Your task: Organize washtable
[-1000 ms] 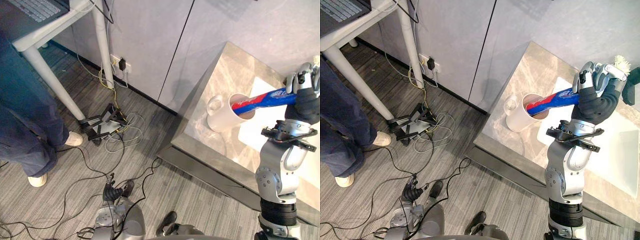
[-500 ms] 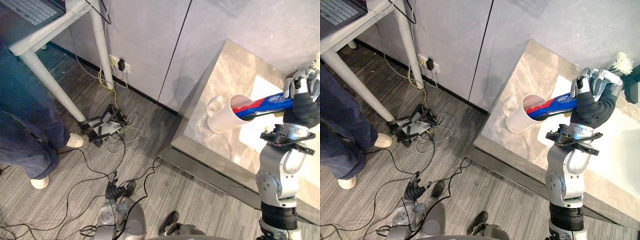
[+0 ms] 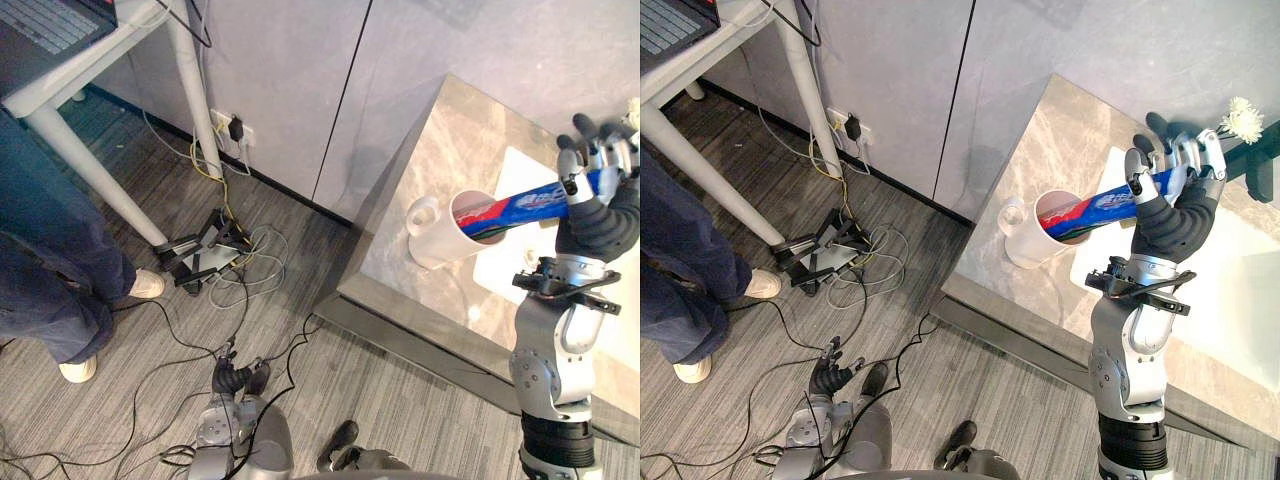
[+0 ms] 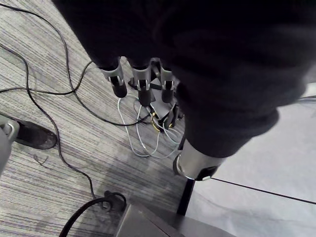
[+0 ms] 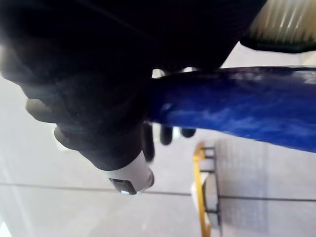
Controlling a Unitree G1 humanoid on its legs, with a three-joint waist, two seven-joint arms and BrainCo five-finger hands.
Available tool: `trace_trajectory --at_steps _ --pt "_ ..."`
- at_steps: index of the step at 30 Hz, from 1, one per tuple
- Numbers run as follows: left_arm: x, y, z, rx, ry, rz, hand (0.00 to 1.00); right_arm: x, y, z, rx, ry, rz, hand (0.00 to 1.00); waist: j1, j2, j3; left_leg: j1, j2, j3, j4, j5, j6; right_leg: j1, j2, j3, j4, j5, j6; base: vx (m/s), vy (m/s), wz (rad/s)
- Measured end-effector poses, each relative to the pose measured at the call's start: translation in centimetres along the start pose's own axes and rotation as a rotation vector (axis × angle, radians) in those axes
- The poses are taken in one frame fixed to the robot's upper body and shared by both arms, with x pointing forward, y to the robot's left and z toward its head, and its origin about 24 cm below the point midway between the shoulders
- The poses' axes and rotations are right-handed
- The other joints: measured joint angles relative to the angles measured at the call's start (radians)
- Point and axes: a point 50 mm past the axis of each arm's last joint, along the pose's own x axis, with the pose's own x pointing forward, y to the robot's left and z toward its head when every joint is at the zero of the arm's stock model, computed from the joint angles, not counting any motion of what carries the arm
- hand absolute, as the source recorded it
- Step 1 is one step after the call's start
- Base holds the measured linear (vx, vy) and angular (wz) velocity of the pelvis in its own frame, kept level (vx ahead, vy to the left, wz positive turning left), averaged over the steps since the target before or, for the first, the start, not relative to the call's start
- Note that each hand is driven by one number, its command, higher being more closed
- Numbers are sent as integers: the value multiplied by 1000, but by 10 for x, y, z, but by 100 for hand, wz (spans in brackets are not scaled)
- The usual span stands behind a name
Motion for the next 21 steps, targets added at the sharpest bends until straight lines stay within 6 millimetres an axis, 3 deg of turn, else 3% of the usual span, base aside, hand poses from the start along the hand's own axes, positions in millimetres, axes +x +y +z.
trace_trajectory --at_steps 10,16,21 --pt "0 1 -1 0 6 3 0 -1 0 0 1 2 -3 0 -7 2 -45 14 5 18 -9 1 0 4 4 9 -12 0 0 22 5 -5" --pt "-2 5 -17 3 75 18 0 3 -8 5 -18 -28 -26 0 -13 3 -83 52 4 41 -24 2 1 27 8 40 -31 0 0 39 10 -11" --pt "-7 12 -40 42 175 33 0 9 -39 28 -106 -135 -131 0 -60 4 -155 94 -9 54 -83 25 3 41 10 64 -52 0 0 43 14 -5"
